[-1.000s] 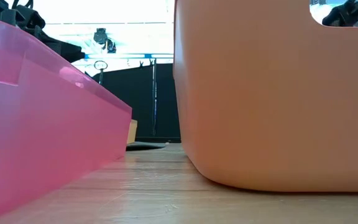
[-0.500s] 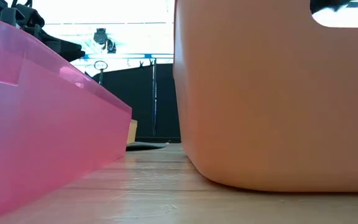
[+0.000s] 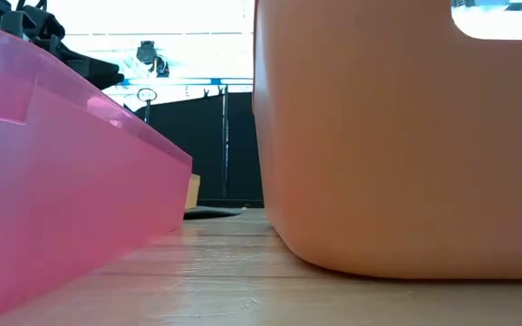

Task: Pick and place Granola Bars by type
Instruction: Put the red granola bar into the light orange bin

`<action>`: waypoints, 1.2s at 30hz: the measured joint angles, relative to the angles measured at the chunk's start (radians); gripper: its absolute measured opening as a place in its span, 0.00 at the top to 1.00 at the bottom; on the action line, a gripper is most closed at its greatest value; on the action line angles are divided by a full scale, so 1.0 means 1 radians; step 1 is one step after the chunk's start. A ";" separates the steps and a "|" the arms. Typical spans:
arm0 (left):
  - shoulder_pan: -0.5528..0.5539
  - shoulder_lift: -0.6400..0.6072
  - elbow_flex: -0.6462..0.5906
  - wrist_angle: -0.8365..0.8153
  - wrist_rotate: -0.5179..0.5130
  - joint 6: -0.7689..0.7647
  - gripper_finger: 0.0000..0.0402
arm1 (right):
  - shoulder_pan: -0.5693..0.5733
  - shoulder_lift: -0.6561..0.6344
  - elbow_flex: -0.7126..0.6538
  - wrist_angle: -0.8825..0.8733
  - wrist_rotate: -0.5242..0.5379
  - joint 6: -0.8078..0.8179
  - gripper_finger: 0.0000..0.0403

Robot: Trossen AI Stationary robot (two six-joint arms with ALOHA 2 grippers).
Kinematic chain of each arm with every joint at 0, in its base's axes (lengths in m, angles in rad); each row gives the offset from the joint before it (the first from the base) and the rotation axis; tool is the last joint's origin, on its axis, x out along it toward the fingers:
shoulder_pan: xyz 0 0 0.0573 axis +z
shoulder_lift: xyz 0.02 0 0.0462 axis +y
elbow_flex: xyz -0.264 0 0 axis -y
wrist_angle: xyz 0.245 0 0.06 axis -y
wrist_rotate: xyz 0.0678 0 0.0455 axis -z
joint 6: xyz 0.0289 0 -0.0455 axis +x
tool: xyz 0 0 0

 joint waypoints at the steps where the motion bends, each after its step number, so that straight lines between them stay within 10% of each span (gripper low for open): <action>1: 0.000 0.000 0.000 0.000 0.000 0.000 0.72 | -0.012 0.021 0.000 -0.005 -0.018 0.007 0.75; 36: 0.000 0.000 0.000 0.000 0.000 0.000 0.72 | -0.027 0.146 -0.137 0.020 -0.232 0.059 0.68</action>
